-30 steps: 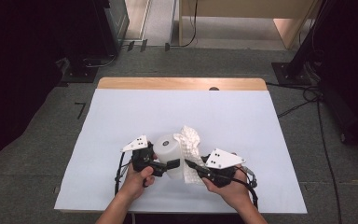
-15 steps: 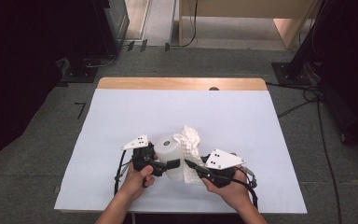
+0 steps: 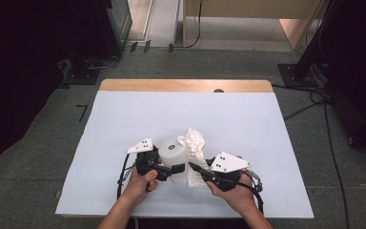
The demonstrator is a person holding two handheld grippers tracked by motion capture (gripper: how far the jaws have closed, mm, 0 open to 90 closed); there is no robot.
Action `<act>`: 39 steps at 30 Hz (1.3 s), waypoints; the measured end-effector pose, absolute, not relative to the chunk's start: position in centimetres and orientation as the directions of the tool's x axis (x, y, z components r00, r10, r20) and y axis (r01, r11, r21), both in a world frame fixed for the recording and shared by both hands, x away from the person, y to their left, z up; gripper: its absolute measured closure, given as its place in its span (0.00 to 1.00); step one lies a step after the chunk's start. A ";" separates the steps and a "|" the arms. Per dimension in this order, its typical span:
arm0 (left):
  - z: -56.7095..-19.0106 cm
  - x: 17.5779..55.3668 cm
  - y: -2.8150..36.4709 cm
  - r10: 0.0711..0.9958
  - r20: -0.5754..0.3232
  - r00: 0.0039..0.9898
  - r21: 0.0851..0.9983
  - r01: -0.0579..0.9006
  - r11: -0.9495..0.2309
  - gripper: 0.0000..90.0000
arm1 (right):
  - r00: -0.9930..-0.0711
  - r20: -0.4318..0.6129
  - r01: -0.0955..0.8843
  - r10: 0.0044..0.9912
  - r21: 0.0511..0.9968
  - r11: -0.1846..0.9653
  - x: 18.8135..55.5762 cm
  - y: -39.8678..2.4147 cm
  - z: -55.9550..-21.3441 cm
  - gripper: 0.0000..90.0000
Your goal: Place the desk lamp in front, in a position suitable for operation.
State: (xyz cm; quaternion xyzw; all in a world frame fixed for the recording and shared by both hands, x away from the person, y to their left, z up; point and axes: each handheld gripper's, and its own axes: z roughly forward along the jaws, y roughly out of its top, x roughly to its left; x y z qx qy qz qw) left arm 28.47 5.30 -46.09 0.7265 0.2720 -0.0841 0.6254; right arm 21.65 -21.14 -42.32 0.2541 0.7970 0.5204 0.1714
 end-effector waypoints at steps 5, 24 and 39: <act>-46.0 28.5 5.5 0.279 -0.463 0.841 0.864 0.499 -0.071 0.09 | -0.804 -0.002 0.247 0.595 0.908 0.337 22.0 -21.1 -42.8 0.88; -46.1 27.5 4.7 0.621 -0.093 0.778 0.933 0.286 -0.218 0.09 | -0.752 0.023 0.284 0.659 0.913 0.293 22.8 -22.5 -43.4 0.88; -47.5 26.9 3.8 0.706 0.103 0.701 0.906 0.227 -0.358 0.08 | -0.734 0.029 0.296 0.678 0.912 0.282 22.9 -22.9 -43.6 0.88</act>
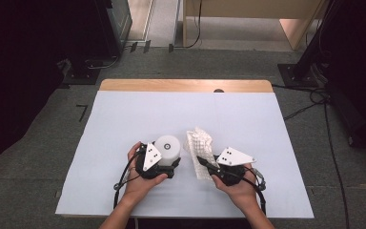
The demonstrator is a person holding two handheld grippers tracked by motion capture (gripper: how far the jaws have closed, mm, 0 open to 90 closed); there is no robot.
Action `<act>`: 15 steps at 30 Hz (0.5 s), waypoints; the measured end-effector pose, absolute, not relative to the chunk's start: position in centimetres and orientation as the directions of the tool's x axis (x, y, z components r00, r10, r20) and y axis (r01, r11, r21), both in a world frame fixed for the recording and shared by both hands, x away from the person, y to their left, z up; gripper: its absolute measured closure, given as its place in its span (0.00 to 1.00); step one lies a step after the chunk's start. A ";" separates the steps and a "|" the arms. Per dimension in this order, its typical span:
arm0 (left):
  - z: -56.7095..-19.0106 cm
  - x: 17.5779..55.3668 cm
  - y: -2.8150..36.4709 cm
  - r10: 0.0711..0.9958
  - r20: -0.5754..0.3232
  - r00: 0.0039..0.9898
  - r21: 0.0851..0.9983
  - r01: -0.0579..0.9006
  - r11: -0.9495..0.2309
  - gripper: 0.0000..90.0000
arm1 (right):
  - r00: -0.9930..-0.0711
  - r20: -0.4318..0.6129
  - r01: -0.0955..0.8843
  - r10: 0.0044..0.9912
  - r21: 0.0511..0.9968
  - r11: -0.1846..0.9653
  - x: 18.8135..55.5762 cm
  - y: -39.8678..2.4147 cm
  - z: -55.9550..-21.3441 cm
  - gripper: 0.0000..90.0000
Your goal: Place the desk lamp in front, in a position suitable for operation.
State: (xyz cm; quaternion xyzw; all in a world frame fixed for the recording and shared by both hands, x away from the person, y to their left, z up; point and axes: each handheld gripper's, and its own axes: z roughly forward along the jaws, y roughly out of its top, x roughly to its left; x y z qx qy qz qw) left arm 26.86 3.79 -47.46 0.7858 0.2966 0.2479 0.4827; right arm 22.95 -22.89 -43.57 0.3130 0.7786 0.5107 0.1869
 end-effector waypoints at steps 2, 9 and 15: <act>-47.3 26.8 4.0 0.719 0.092 0.689 0.911 0.232 -0.340 0.06 | -0.734 0.028 0.297 0.678 0.912 0.283 23.0 -22.9 -43.6 0.88; -46.6 25.8 3.7 0.785 0.063 0.617 0.931 0.247 -0.269 0.04 | -0.733 0.027 0.296 0.680 0.912 0.283 23.0 -23.0 -43.6 0.88; -47.4 24.9 2.2 0.877 0.024 0.479 0.921 0.330 -0.206 0.04 | -0.735 0.024 0.297 0.678 0.910 0.289 23.0 -22.8 -43.7 0.88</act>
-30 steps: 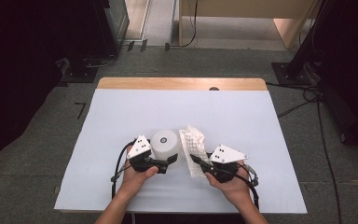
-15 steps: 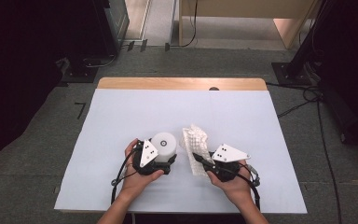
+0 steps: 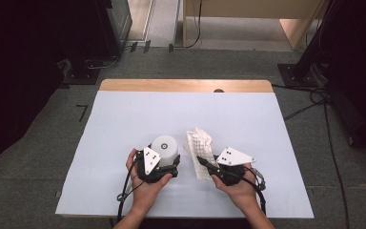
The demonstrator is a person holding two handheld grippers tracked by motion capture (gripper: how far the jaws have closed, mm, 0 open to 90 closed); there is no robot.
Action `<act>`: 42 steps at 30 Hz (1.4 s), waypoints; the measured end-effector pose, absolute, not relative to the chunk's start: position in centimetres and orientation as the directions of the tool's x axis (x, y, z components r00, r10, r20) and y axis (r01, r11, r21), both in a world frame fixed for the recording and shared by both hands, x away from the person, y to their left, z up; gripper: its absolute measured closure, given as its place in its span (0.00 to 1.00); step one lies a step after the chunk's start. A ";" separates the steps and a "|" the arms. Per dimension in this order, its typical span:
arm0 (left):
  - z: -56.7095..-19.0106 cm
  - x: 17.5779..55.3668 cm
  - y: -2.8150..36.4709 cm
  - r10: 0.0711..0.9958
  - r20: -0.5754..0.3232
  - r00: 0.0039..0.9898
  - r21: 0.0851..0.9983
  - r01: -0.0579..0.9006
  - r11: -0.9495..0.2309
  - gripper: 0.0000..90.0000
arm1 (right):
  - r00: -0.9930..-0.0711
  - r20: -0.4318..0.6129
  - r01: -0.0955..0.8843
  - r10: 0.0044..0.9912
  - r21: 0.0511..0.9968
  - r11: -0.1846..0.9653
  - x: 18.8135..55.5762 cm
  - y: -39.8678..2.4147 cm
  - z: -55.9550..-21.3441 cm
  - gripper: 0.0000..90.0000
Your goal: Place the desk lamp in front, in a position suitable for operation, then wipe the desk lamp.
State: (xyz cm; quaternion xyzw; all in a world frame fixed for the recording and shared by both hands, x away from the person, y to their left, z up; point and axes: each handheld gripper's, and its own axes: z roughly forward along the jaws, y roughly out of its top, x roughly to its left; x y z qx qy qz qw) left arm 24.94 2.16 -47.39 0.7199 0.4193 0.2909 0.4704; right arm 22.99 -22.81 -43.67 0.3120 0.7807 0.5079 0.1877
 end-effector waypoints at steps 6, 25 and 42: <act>-47.5 25.2 2.4 0.874 0.003 0.485 0.913 0.356 -0.200 0.09 | -0.732 0.025 0.300 0.681 0.909 0.288 23.0 -22.9 -43.7 0.88; -46.1 26.6 4.5 0.531 -0.245 0.811 0.927 0.356 -0.116 0.09 | -0.735 0.023 0.272 0.678 0.925 0.265 22.7 -22.9 -42.6 0.88; -45.4 27.6 5.2 0.309 -0.406 0.860 0.895 0.443 -0.057 0.09 | -0.806 0.008 0.220 0.592 0.932 0.287 21.6 -21.5 -41.8 0.88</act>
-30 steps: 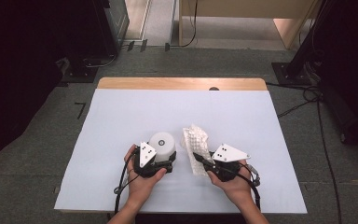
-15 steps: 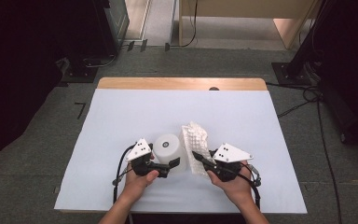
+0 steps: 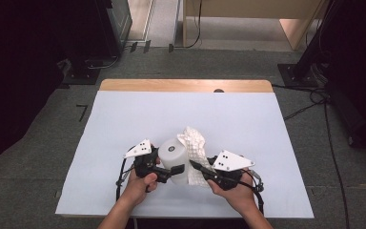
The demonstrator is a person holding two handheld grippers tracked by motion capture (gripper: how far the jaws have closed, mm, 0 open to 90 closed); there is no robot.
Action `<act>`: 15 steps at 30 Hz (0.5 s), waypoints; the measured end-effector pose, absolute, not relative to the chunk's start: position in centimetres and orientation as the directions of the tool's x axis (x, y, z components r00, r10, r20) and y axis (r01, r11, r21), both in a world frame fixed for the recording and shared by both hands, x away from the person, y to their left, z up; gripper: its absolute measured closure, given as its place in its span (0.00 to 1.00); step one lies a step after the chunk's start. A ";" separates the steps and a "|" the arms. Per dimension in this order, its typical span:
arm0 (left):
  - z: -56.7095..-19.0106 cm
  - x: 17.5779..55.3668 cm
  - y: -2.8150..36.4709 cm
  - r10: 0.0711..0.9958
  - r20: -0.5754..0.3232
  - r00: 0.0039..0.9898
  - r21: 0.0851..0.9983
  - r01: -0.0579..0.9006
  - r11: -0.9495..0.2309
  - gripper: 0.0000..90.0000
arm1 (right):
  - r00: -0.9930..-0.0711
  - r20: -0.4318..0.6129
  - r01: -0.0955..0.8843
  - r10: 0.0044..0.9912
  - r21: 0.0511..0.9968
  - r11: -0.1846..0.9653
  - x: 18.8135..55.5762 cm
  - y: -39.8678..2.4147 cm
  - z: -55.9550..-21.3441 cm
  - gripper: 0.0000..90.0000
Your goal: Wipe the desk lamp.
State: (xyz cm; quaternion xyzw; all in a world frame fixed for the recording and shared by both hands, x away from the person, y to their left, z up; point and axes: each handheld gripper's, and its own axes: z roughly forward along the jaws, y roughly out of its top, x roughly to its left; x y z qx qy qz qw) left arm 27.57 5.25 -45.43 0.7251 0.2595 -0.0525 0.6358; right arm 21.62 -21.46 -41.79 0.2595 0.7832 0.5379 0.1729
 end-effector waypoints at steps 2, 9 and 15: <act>-45.3 27.7 5.5 0.306 -0.418 0.855 0.892 0.450 -0.042 0.09 | -0.810 0.013 0.226 0.586 0.930 0.291 21.6 -21.4 -42.0 0.88; -45.3 28.3 6.0 0.300 -0.448 0.842 0.880 0.475 -0.019 0.09 | -0.830 0.015 0.241 0.558 0.911 0.334 21.7 -21.2 -42.7 0.87; -45.7 28.0 4.8 0.278 -0.448 0.850 0.873 0.482 -0.069 0.09 | -0.817 -0.003 0.195 0.577 0.939 0.282 21.3 -21.4 -41.8 0.87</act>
